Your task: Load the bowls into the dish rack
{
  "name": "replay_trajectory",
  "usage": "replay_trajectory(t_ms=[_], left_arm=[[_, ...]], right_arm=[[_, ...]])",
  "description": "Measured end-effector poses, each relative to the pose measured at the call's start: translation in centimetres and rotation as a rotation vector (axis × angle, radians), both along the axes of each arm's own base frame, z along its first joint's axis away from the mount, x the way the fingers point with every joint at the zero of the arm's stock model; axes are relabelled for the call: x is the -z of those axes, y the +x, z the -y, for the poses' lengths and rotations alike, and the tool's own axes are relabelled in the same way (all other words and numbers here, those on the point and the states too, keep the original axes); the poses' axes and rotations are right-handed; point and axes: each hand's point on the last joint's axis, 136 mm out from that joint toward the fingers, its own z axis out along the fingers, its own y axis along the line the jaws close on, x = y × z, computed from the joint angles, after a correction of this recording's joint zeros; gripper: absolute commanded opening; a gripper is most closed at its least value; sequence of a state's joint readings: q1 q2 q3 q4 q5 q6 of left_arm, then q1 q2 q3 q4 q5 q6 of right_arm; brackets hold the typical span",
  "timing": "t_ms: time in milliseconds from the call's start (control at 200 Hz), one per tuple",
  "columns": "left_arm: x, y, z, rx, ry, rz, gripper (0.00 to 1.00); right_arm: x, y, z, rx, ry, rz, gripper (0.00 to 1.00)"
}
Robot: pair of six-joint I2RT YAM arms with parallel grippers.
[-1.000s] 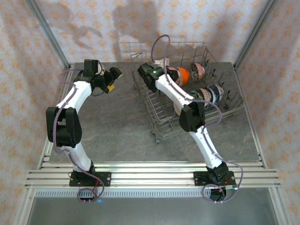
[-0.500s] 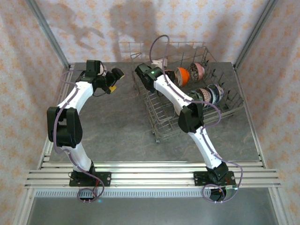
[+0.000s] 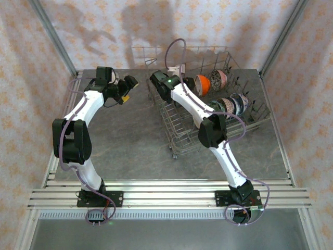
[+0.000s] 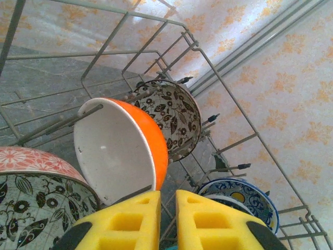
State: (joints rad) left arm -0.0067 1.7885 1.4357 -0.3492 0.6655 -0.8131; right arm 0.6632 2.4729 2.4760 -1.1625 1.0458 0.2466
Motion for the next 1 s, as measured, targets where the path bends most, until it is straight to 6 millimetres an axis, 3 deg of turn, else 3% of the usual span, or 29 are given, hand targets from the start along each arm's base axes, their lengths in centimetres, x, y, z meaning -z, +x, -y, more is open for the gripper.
replay_trajectory(t_ms=[125, 275, 465, 546, 866, 1001], left_arm=[[-0.5, 0.2, 0.0, 0.002, 0.002, 0.012, 0.89], [-1.7, 0.6, 0.0, 0.013, 0.012, 0.039, 0.89], [-2.3, 0.6, 0.1, 0.027, 0.020, 0.050, 0.89], [-2.3, 0.6, 0.1, 0.031, 0.020, 0.050, 0.89], [-1.7, 0.8, 0.2, 0.043, 0.026, 0.036, 0.89], [-1.6, 0.8, 0.2, 0.043, 0.026, 0.034, 0.89]], right_arm=[[0.6, 0.4, -0.6, -0.047, -0.011, -0.061, 0.21], [1.6, 0.7, -1.6, -0.147, -0.004, -0.167, 0.35], [1.1, 0.9, -3.1, -0.283, 0.036, -0.248, 0.42], [0.9, 1.2, -3.1, -0.330, 0.035, -0.286, 0.51], [0.2, 3.2, -1.4, -0.459, 0.058, -0.393, 0.53], [1.0, 3.5, -0.8, -0.509, 0.063, -0.453, 0.50]])
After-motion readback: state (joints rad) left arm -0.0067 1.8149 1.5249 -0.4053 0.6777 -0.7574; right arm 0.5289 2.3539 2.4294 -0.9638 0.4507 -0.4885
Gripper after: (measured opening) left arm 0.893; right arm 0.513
